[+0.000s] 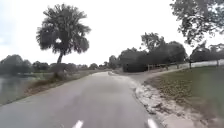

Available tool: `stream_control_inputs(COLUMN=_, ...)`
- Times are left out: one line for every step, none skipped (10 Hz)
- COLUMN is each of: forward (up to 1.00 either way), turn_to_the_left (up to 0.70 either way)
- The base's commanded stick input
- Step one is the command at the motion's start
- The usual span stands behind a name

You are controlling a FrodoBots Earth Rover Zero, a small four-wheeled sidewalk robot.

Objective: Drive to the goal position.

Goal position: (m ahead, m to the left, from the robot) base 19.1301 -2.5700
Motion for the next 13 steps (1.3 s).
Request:
stream_control_inputs(forward=0.85, turn_to_the_left=0.00)
stream_control_inputs(forward=0.85, turn_to_the_left=0.21)
stream_control_inputs(forward=0.85, turn_to_the_left=0.32)
stream_control_inputs(forward=0.85, turn_to_the_left=0.17)
stream_control_inputs(forward=0.85, turn_to_the_left=0.00)
stream_control_inputs(forward=0.85, turn_to_the_left=0.11)
stream_control_inputs(forward=0.85, turn_to_the_left=0.32)
stream_control_inputs(forward=0.85, turn_to_the_left=0.17)
stream_control_inputs(forward=0.85, turn_to_the_left=0.00)
stream_control_inputs(forward=0.85, turn_to_the_left=0.00)
stream_control_inputs(forward=0.85, turn_to_the_left=0.00)
stream_control_inputs(forward=0.85, turn_to_the_left=0.00)
stream_control_inputs(forward=0.85, turn_to_the_left=0.14)
